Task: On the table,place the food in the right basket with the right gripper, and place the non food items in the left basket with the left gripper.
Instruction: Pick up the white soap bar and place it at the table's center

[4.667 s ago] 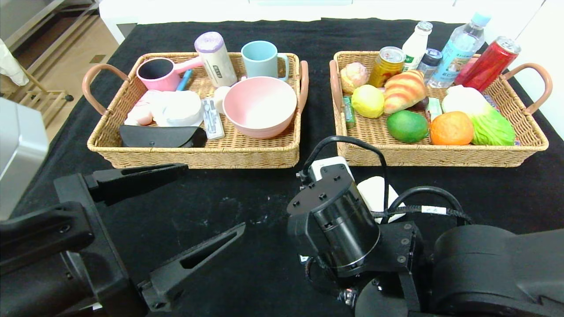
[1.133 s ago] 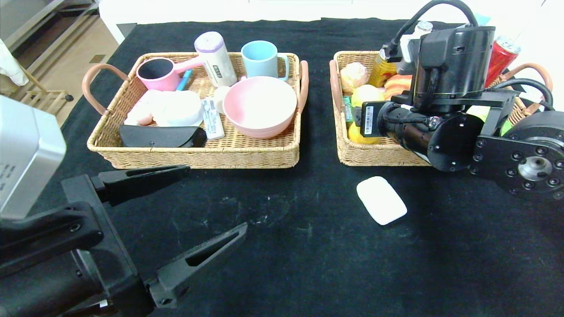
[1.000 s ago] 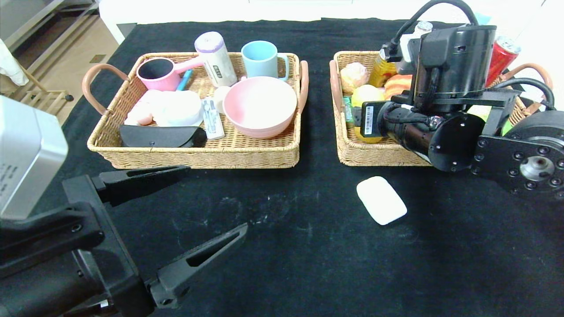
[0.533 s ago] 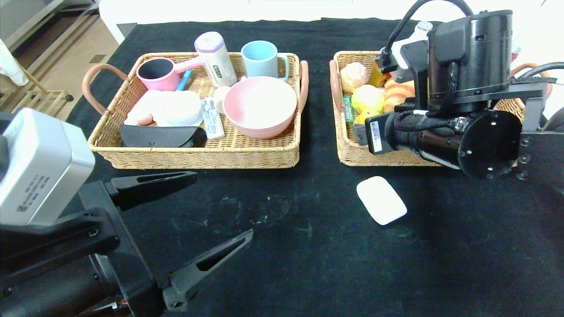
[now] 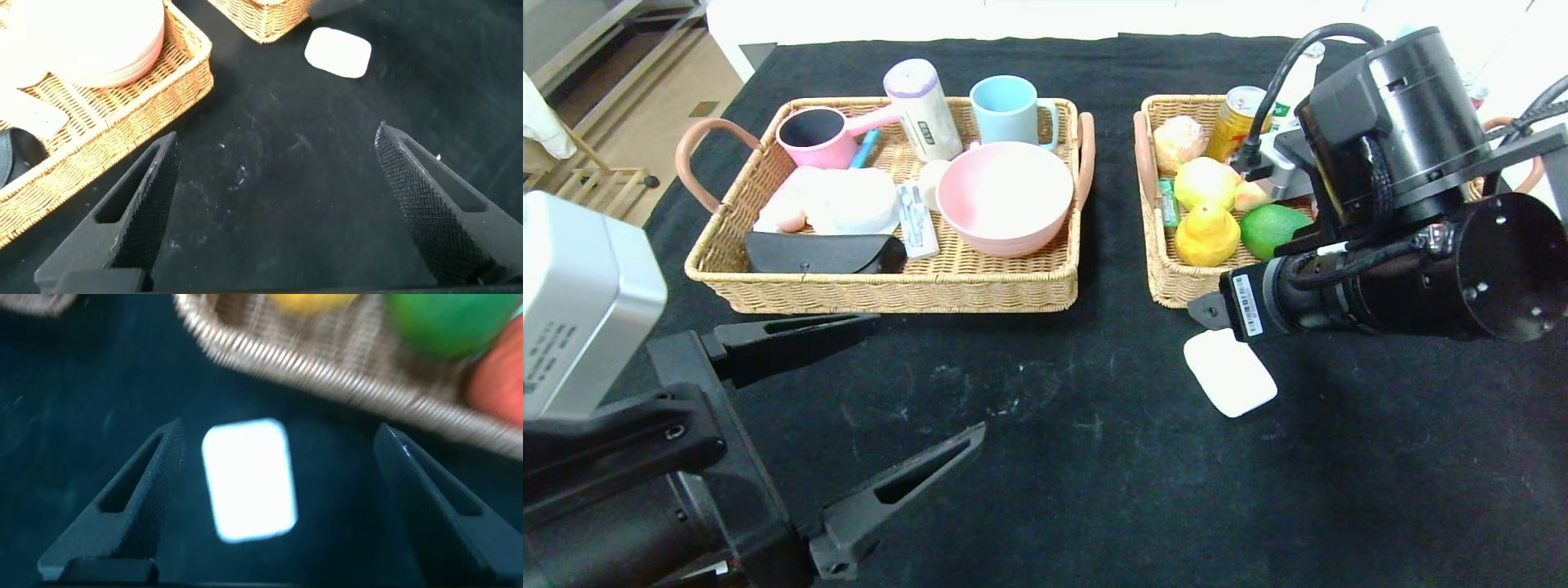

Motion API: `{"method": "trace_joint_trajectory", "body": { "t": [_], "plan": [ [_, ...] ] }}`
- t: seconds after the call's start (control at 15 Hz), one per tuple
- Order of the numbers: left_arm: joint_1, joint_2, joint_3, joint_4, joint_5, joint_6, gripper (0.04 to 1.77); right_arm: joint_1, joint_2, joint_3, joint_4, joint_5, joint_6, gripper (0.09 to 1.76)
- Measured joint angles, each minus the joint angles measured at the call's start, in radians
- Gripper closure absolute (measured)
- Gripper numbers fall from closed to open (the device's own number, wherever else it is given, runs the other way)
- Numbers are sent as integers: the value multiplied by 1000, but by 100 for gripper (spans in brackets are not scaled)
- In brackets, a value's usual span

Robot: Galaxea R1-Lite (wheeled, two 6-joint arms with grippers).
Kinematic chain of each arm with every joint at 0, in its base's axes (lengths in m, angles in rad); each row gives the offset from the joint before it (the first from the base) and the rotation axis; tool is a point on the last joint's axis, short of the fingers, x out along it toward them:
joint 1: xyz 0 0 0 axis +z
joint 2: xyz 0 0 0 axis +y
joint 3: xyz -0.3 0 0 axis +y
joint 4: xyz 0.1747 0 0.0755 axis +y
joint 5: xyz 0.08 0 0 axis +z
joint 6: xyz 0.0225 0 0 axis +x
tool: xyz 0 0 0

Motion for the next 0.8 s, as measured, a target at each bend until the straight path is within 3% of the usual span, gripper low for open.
{"method": "trace_joint_trajectory", "body": {
  "t": [0.2, 0.8],
  "plan": [
    [0, -2, 0, 0, 0, 1, 9, -9, 42, -90, 168, 62, 91, 16],
    [0, -3, 2, 0, 0, 6, 9, -54, 144, -110, 194, 83, 101, 15]
  ]
}}
